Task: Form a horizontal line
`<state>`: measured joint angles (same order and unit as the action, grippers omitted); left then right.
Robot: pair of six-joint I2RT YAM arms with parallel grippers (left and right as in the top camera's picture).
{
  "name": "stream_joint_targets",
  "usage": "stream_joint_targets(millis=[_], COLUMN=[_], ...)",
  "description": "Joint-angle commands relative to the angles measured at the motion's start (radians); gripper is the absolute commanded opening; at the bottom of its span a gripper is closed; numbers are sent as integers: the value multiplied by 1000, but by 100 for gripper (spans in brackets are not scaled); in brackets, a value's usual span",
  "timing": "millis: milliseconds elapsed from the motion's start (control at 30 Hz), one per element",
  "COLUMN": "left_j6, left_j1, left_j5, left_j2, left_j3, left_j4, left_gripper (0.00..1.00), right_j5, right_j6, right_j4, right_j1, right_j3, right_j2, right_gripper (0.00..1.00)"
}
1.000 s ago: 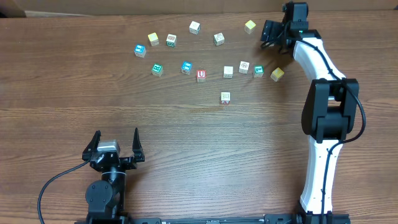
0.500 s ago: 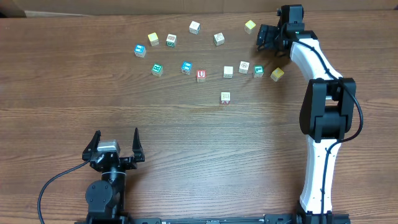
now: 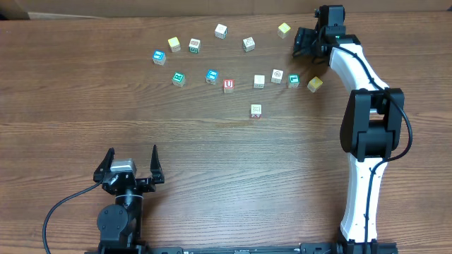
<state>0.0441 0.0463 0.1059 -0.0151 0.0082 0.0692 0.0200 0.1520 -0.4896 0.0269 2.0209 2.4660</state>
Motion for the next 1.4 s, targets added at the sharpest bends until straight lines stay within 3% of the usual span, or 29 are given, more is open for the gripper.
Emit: stream_joint_targets(millis=[0,400,567,700,1367], left_j6=[-22,-22,-22,-22,-22], left_j1=[8,8,8,8,8], left_j5=[2,2,2,2,2], left_j2=[10,10,10,10,10], left_j3=[-2,-2,-2,-2,-2], left_j4=[1,1,1,1,1], left_gripper=[100,100,100,100,99], right_j5=[-8,-45,-47,-49,-19], right_j6=[3,3,3,3,-5], right_j4=[6,9,-74,-137,-94], right_j1=[2,4,8,30,279], right_j3=[0,9,146,251,269], right_j2=[7,6,6,6,49], right_gripper=[68,83,86,94,96])
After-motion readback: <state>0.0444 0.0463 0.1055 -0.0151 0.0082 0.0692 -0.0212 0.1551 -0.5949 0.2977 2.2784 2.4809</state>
